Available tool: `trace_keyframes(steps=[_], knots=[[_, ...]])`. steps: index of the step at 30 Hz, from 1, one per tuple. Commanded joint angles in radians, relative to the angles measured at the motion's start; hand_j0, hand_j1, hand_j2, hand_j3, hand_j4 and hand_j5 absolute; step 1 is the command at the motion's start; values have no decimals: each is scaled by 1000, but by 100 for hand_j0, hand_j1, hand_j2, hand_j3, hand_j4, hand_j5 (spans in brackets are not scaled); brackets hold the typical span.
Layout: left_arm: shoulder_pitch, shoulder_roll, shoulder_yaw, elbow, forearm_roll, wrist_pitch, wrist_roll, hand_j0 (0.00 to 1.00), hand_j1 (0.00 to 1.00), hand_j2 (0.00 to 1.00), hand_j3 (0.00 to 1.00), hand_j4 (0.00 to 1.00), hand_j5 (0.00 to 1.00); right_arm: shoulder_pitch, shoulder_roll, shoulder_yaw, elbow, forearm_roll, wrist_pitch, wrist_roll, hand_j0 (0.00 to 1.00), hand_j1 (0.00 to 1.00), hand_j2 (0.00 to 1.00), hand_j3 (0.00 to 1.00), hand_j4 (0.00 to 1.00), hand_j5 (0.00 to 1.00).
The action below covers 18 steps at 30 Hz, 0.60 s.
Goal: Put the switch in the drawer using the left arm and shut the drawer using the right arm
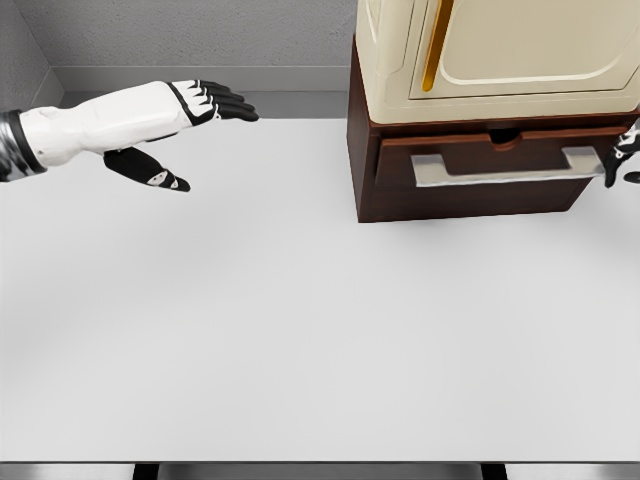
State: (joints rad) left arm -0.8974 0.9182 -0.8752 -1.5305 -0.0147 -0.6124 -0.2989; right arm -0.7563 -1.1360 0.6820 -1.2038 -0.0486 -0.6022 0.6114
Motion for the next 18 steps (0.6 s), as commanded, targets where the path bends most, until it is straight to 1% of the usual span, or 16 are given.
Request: trace_keyframes(steps=[1,10,12,15,18], knots=[[0,1,1,1,7,2,0,100,100,100,100,100,100,0,2,4,-16,-5,-9,0,55,55,55,55,55,55],[-2,1,-1,1,1,2,1,100,100,100,100,100,100,-14,4,4,-2,-8,-9,0,56,56,56,56,56,56],[-2,1,-1,0,1,2,1,100,100,100,100,100,100,-14,2,2,23,-19,-9,0,56,56,56,56,56,56],[-2,1,-1,0,1,2,1,100,100,100,100,100,100,-8,2,-18,32,-22,-9,0,60,60,60,60,60,60],[-2,1,-1,0,1,2,1,100,100,100,100,100,100,-11,2,-18,62,-34,-9,0,59,59,59,59,59,59]])
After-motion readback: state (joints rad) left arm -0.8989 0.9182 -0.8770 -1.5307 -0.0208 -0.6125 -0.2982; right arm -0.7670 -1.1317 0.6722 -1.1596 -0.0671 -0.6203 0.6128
